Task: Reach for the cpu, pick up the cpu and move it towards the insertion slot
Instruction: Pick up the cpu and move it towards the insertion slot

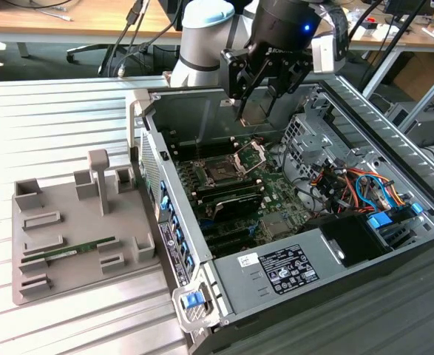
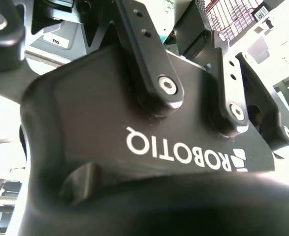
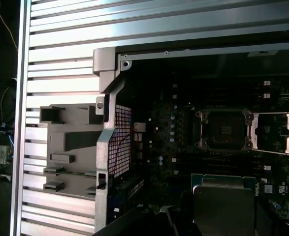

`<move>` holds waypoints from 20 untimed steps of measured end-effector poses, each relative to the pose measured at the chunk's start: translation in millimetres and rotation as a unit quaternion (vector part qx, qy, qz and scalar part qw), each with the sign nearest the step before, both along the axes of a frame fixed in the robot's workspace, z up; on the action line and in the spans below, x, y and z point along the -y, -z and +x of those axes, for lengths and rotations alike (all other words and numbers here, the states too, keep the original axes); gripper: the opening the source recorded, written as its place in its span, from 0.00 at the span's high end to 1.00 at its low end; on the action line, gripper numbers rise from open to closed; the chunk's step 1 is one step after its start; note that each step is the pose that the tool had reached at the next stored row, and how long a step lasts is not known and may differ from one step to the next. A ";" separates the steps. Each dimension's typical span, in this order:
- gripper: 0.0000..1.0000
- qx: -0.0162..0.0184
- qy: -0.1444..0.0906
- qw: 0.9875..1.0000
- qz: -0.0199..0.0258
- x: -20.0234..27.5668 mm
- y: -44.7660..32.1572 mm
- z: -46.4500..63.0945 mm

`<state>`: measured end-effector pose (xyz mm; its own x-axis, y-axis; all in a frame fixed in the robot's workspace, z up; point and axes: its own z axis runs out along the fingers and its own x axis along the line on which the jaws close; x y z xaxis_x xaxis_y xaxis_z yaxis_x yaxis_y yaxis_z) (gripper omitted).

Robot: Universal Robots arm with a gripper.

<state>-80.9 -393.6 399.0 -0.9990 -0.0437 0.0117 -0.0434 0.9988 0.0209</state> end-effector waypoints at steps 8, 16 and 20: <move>0.45 0.000 0.000 1.000 0.000 0.0 1.2 1.1; 0.45 0.000 0.000 1.000 0.000 0.0 2.1 2.0; 0.45 0.000 0.000 1.000 0.000 0.0 2.5 2.6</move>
<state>-78.3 -393.6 396.5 -0.9990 -0.0438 0.0117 -0.0435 0.9988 0.0210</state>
